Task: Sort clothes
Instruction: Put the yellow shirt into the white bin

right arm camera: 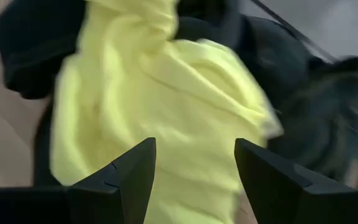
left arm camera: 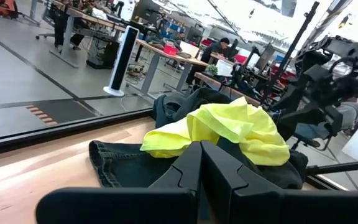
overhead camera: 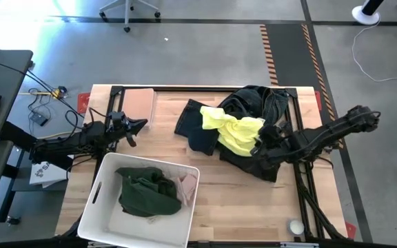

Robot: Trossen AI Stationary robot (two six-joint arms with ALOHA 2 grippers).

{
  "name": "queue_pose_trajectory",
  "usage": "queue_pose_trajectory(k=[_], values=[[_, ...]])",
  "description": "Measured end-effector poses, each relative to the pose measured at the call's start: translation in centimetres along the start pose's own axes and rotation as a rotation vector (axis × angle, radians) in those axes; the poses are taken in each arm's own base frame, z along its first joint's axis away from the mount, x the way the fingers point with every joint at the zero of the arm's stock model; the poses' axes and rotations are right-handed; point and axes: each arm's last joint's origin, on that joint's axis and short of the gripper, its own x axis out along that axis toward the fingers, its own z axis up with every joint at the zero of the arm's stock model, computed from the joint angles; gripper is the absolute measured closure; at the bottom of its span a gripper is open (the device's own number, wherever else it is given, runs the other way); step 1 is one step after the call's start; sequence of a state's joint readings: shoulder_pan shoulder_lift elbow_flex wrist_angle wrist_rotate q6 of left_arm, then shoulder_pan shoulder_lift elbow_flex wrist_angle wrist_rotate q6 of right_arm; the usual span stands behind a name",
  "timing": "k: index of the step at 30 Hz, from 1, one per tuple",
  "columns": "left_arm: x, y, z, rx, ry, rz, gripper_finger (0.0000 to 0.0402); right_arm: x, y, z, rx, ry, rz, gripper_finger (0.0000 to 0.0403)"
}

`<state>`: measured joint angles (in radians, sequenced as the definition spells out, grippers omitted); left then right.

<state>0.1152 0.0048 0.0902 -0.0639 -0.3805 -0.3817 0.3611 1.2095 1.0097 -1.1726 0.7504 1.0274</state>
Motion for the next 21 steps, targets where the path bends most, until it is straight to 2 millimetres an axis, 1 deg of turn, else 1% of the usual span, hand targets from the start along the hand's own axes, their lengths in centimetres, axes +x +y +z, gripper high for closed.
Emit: queue_pose_trajectory(k=[2, 4, 8, 12, 14, 16, 19, 21], values=[[0.0, 0.0, 0.0, 0.000, 0.000, 0.000, 0.0397, 0.9, 0.4, 0.7, -0.041, 0.012, 0.057, 0.0178], [0.0, 0.0, 0.0, -0.003, 0.000, 0.000, 0.0397, 1.6, 0.4, 1.5, -0.082, 0.033, 0.094, 0.0166], [0.0, 0.0, 0.0, -0.007, -0.002, 0.000, 0.0397, 2.3, -0.5, 3.4, -0.136, 0.084, 0.143, 0.0136], [0.0, 0.0, 0.0, -0.008, -0.001, 0.000, 0.0397, 3.3, -1.4, 4.3, -0.226, 0.143, 0.192, 0.0109], [0.0, 0.0, 0.0, -0.008, -0.001, 0.001, 0.0397, 4.2, -1.5, 4.2, -0.295, 0.167, 0.192, 0.0104], [0.0, 0.0, 0.0, -0.008, 0.000, 0.001, 0.0397, 5.5, -1.5, 3.6, -0.370, 0.216, 0.180, 0.0102], [0.0, 0.0, 0.0, -0.008, 0.001, -0.001, 0.0397, 8.1, -1.2, 2.4, -0.428, 0.278, 0.184, 0.0102], [0.0, 0.0, 0.0, -0.008, 0.001, -0.001, 0.0397, 9.9, -0.7, 1.3, -0.439, 0.309, 0.217, 0.0104]])
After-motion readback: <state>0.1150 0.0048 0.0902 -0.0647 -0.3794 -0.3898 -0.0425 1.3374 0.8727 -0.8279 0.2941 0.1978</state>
